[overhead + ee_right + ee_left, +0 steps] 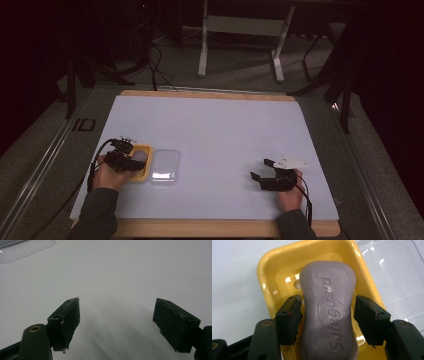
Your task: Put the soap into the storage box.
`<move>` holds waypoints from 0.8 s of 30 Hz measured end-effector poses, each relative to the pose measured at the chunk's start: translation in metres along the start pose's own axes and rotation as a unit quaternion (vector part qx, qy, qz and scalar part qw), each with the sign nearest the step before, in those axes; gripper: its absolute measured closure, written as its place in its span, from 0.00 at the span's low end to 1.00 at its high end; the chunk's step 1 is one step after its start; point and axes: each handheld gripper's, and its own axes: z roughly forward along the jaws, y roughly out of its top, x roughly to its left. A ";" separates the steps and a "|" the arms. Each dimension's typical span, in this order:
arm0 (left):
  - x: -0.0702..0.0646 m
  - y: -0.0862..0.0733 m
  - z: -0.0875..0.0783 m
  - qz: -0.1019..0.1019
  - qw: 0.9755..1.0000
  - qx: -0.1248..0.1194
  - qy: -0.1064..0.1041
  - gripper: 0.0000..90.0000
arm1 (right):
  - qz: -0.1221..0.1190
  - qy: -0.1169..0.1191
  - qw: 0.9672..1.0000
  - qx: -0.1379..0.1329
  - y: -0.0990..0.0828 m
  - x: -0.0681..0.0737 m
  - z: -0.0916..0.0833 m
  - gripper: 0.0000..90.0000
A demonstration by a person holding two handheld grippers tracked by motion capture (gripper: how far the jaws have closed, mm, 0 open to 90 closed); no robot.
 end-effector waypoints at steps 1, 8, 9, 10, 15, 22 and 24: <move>0.000 0.000 -0.001 -0.002 1.000 -0.002 0.000 0.43 | 0.000 0.000 1.000 0.000 0.000 0.000 0.000 0.24; 0.003 0.000 -0.009 -0.002 1.000 -0.021 -0.009 0.41 | 0.000 0.000 1.000 0.000 0.000 0.000 0.000 0.24; 0.003 0.000 -0.010 -0.001 1.000 -0.023 -0.008 0.40 | 0.000 0.000 1.000 0.000 0.000 0.000 0.000 0.24; 0.003 0.000 -0.011 0.001 1.000 -0.026 -0.008 0.41 | -0.001 0.000 1.000 0.000 0.000 0.000 0.000 0.24; 0.003 0.002 -0.017 0.010 0.999 -0.036 -0.012 0.40 | -0.001 0.000 1.000 0.000 0.000 0.000 0.000 0.24; 0.000 0.003 -0.025 0.029 0.998 -0.054 -0.013 0.40 | 0.001 0.000 1.000 0.000 0.000 0.000 0.000 0.24; 0.000 0.004 -0.026 0.037 0.998 -0.057 -0.017 0.40 | 0.000 0.000 1.000 0.000 0.000 0.000 0.000 0.24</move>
